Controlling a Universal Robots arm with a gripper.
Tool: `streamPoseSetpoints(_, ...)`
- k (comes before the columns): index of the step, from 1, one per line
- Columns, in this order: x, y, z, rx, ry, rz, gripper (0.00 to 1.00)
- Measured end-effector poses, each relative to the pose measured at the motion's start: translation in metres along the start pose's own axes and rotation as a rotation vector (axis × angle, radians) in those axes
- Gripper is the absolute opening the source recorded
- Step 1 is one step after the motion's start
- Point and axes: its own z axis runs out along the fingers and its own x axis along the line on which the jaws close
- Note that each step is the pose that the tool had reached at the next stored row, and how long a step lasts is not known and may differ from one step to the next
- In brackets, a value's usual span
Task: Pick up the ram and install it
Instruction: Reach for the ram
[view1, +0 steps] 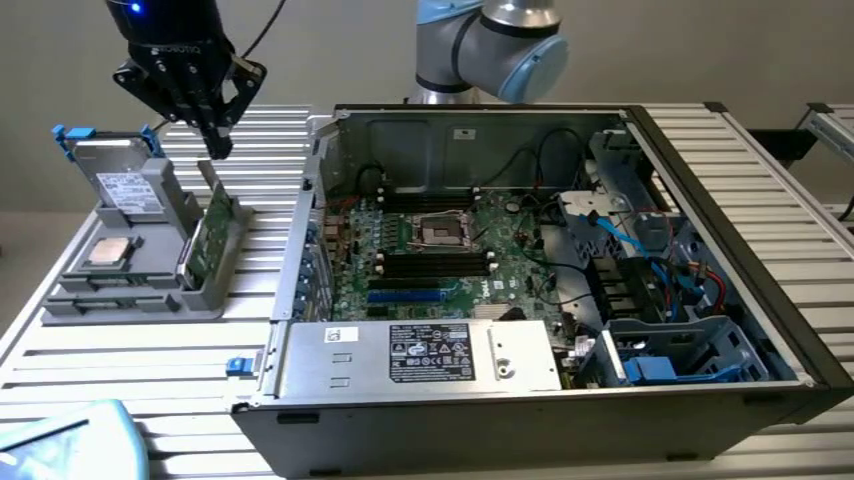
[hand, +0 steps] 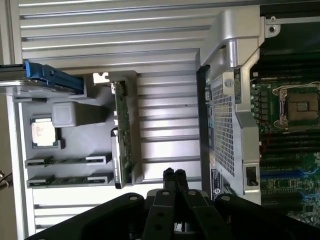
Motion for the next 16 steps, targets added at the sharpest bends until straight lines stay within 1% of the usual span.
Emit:
streamPoseSetpoints(7,0.032,-0.0025,0.0043,0.0002,0.0031,0.000,0.11)
streamPoseSetpoints(16,0.072,-0.0056,0.0104,0.0007,0.0096,0.001,0.11)
